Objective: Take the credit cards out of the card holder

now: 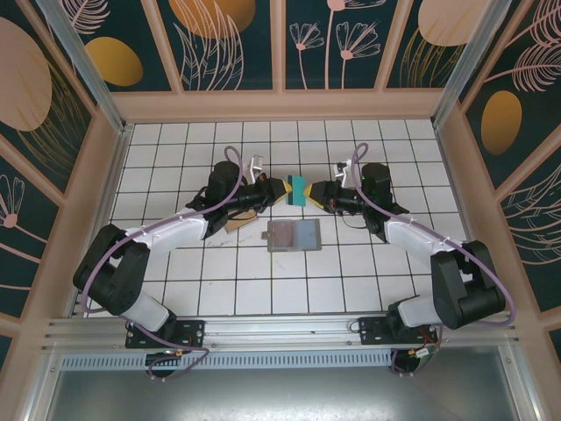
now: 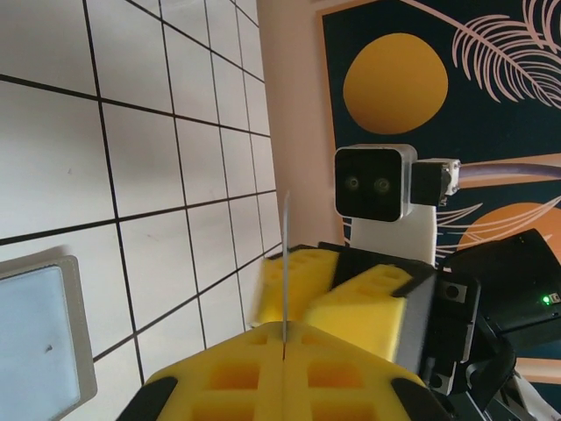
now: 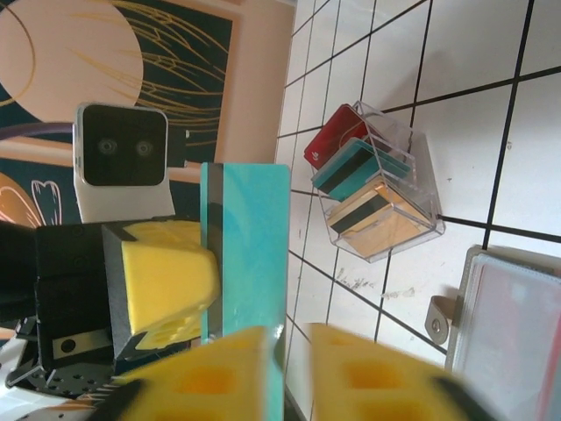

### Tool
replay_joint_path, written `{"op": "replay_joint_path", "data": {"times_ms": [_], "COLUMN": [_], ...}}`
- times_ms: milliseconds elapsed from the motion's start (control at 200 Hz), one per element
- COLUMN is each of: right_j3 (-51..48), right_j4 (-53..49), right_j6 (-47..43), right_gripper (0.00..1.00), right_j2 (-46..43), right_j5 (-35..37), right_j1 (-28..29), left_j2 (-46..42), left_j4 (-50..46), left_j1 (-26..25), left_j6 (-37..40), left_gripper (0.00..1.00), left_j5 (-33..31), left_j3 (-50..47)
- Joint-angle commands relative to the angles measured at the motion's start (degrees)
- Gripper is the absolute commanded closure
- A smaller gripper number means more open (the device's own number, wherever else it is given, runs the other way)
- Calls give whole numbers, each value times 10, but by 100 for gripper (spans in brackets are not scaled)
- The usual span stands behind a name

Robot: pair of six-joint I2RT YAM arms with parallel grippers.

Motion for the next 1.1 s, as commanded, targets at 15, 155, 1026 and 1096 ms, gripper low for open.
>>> {"op": "replay_joint_path", "data": {"times_ms": [15,155,1026,1096], "right_j3": [16,29,79,79], "right_j4": [-24,-65,-210,-215], "right_j6": [-32,-58,-167,-171], "right_gripper": [45,30,1,1], "right_j2": [3,-1,-71,-71], "right_j5": [-1,18,95,87], "right_j1": [4,1,-19,-24], "left_j2": [-14,-16,-17,-14], "left_j4": [-30,-168,-546,-556], "left_j1": [-2,-2,-2,-2], "left_j6": [40,146,823,854], "left_gripper": [100,100,100,100], "left_j5": [-4,-34,-433,-439], "left_j3": [17,56,152,148]}}
